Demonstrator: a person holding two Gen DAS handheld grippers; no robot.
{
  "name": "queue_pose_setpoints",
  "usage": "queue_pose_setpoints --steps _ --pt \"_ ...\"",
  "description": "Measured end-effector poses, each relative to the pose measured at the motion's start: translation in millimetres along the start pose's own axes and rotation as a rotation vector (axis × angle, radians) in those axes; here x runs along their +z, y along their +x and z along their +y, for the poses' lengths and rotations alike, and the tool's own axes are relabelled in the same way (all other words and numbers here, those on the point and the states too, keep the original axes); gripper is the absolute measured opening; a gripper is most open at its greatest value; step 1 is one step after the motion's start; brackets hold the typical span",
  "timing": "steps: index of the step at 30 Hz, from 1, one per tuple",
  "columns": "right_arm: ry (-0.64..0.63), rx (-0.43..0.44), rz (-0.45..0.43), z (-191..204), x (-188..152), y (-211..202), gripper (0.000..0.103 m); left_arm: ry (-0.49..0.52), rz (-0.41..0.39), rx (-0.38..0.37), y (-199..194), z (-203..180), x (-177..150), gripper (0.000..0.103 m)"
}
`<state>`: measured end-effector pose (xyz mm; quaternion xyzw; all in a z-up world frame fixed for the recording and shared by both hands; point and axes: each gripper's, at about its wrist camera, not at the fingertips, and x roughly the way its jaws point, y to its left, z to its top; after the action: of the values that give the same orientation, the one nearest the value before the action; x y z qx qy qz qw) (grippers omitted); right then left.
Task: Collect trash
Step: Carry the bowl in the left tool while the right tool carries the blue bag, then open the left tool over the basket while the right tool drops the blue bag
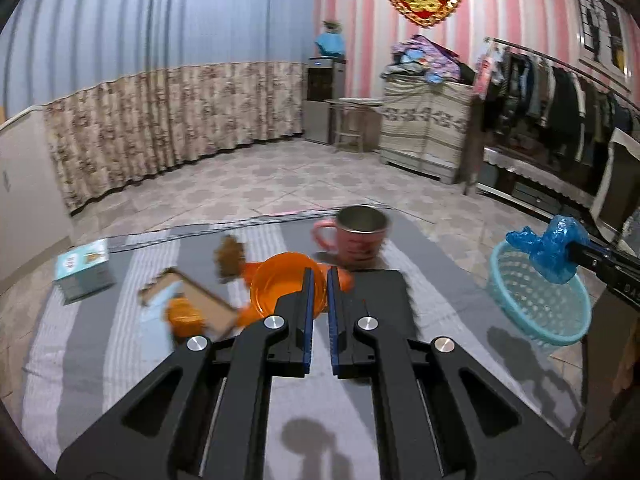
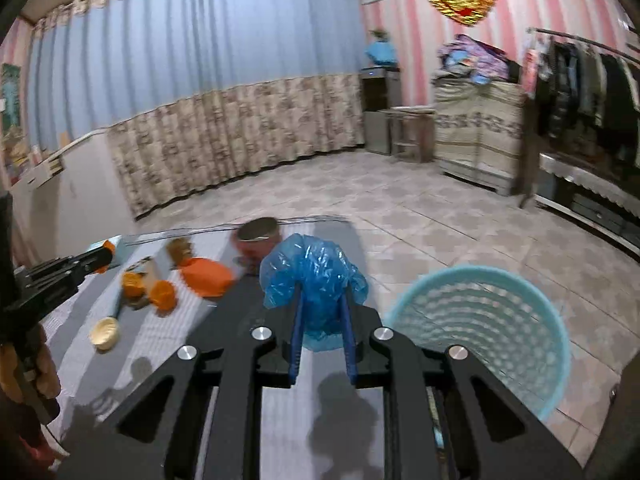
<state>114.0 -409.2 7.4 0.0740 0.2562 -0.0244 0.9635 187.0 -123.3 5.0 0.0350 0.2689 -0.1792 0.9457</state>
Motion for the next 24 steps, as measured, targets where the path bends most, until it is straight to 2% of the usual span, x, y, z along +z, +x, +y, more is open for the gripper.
queue_pose_setpoints --steps 3,12,19,24 --pt "0.060 -0.044 -0.007 -38.4 -2.7 -4.3 0.017 0.023 0.006 -0.035 13.2 -32.7 2.0 0.005" --pt "0.130 -0.208 -0.003 -119.7 -12.2 -7.9 0.017 0.089 0.016 -0.187 50.0 -144.6 2.8 0.005" --pt "0.170 -0.246 -0.004 -150.1 -13.6 -7.3 0.017 0.145 0.046 -0.311 74.2 -219.0 -1.7 0.005" --pt "0.207 -0.260 -0.010 -165.6 -17.5 -12.7 0.017 0.168 0.077 -0.368 91.6 -254.0 -3.4 0.005"
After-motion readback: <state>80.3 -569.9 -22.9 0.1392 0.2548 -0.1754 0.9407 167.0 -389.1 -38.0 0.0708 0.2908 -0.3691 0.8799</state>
